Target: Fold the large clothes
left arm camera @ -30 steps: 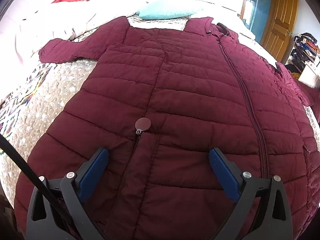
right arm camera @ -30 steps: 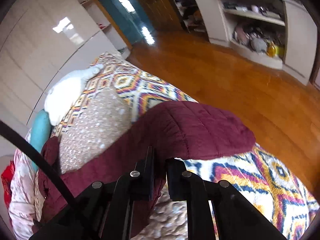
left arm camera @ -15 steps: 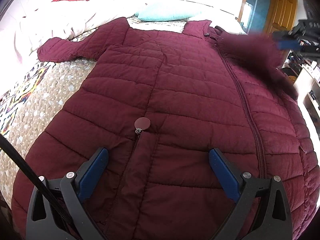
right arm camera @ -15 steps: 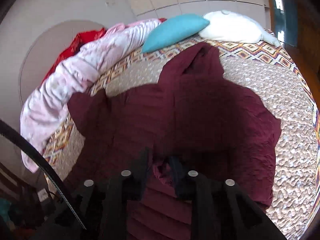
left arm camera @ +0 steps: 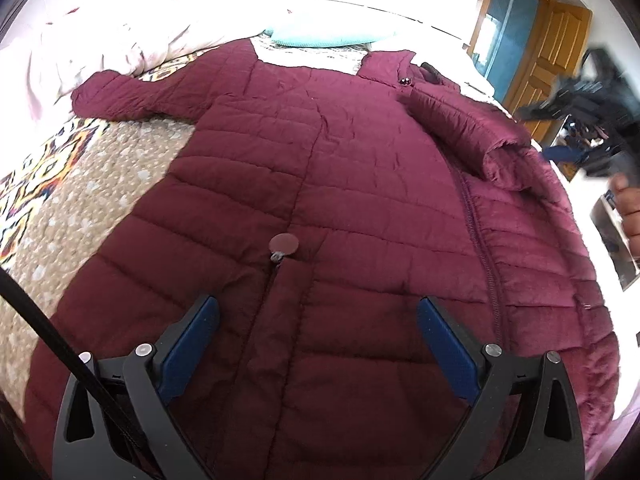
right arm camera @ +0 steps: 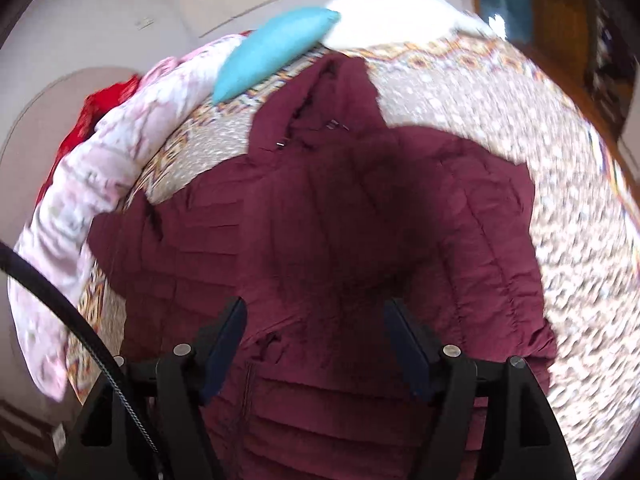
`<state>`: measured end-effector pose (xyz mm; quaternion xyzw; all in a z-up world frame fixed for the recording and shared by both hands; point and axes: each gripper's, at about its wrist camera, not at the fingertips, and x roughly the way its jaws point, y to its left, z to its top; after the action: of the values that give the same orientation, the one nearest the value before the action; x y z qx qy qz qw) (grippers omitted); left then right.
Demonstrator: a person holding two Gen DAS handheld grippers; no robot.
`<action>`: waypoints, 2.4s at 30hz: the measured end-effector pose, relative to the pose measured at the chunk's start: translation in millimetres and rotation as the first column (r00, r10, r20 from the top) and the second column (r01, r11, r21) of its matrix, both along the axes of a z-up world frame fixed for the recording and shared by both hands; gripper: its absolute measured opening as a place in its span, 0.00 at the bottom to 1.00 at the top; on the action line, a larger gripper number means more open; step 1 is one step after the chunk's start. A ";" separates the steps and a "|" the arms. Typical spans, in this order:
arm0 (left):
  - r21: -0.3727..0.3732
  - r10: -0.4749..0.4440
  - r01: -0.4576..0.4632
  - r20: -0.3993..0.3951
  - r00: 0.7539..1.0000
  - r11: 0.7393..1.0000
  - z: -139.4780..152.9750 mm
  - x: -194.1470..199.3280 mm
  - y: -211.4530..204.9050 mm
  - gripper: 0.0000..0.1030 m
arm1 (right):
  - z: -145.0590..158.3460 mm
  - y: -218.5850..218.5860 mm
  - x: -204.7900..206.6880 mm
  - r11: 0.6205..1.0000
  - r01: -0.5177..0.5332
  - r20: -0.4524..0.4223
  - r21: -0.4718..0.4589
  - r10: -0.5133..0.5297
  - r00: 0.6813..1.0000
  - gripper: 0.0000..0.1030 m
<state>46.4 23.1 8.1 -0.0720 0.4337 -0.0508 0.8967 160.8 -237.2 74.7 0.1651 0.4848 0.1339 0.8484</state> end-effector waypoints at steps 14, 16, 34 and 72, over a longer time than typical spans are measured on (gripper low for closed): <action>-0.061 0.158 -0.155 0.058 0.986 0.986 57.6 -38.5 104.9 0.96 | 46.8 101.0 51.8 1.000 0.020 0.067 -0.009 -0.019 0.998 0.13; -0.068 0.193 -0.188 0.069 0.979 0.980 61.2 -41.0 121.8 0.96 | 51.4 140.5 52.6 0.998 -0.063 0.078 -0.021 0.064 0.995 0.13; -0.122 0.335 -0.328 0.035 0.942 0.937 55.7 -51.8 192.9 0.96 | 4.3 256.7 -6.6 0.912 -0.338 0.023 -0.234 0.353 0.935 0.55; -0.425 0.408 -0.479 -0.251 0.878 0.768 -12.8 269.6 318.9 0.46 | -64.5 155.3 -119.8 0.971 -0.233 0.188 -0.051 0.238 0.953 0.85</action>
<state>316.0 342.0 -4.8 -0.3934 0.4418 0.0634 0.8037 41.0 -81.9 10.3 0.0802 0.4183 0.2426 0.8716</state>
